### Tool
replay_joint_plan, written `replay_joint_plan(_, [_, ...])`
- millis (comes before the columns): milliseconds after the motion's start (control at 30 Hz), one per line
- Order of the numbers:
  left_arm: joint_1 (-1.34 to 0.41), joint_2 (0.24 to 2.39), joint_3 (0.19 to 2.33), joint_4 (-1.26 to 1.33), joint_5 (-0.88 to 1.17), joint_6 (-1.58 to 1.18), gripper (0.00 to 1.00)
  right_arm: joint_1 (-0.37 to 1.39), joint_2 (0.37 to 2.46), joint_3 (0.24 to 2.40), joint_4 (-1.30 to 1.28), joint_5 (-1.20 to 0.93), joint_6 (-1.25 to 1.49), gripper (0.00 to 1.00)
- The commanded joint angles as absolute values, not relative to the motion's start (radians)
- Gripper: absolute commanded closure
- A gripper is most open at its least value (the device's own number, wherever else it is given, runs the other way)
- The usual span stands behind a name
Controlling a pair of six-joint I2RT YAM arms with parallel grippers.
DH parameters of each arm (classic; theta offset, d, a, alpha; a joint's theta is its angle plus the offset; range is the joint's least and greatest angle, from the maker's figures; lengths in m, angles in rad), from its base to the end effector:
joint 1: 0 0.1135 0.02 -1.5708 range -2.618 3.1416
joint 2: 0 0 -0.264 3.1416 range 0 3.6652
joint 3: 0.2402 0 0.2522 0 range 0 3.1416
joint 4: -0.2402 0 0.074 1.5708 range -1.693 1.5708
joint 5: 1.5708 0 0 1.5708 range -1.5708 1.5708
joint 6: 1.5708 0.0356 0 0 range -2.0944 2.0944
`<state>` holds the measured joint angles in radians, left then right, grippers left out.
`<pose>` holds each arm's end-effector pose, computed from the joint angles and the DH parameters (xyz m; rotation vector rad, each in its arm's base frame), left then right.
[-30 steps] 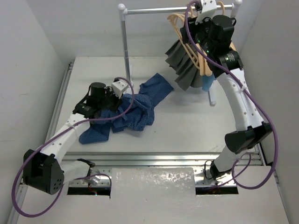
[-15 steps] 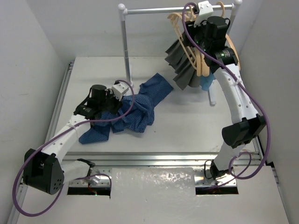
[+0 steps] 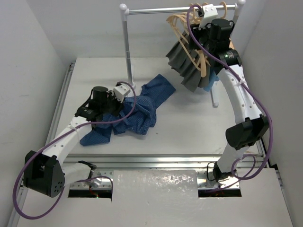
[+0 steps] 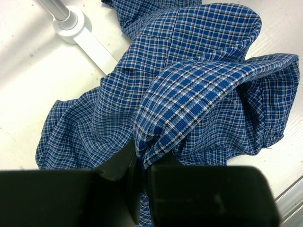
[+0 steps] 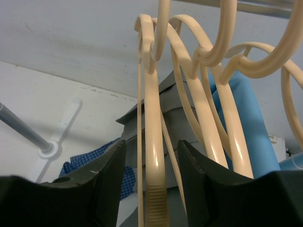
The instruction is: Place the shirt on the hanger
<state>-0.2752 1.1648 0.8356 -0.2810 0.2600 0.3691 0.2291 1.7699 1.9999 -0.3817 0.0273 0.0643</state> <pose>0.2437 -0.0783 0.2715 0.8241 2.0038 -0.2294 0.3950 0.0911 0.4700 -0.1219 1.7220 0.1934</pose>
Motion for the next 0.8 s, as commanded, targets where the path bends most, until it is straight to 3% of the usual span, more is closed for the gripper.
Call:
replay_joint_plan(0, [-0.268, 1.141, 0.833, -0.242, 0.276, 0.371, 1.0, 0.221, 1.759, 1.991, -0.341, -0.03, 0.072, 0.52])
replay_joint_plan(200, [-0.268, 1.14, 0.836, -0.245, 0.278, 0.368, 1.0, 0.219, 1.795, 1.994, -0.336, -0.061, 0.061, 0.56])
replay_joint_plan(333, [-0.268, 1.135, 0.836, -0.249, 0.278, 0.373, 1.0, 0.219, 1.786, 1.974, -0.311, -0.103, 0.055, 0.7])
replay_joint_plan(367, [-0.268, 1.135, 0.838, -0.252, 0.278, 0.373, 1.0, 0.219, 1.778, 1.965, -0.304, -0.142, 0.055, 0.77])
replay_joint_plan(567, [-0.268, 1.132, 0.834, -0.249, 0.276, 0.373, 1.0, 0.219, 1.704, 1.891, -0.238, -0.198, 0.048, 0.96])
replay_joint_plan(767, [-0.268, 1.131, 0.838, -0.247, 0.278, 0.371, 1.0, 0.221, 1.692, 1.927, -0.239, -0.201, 0.037, 1.0])
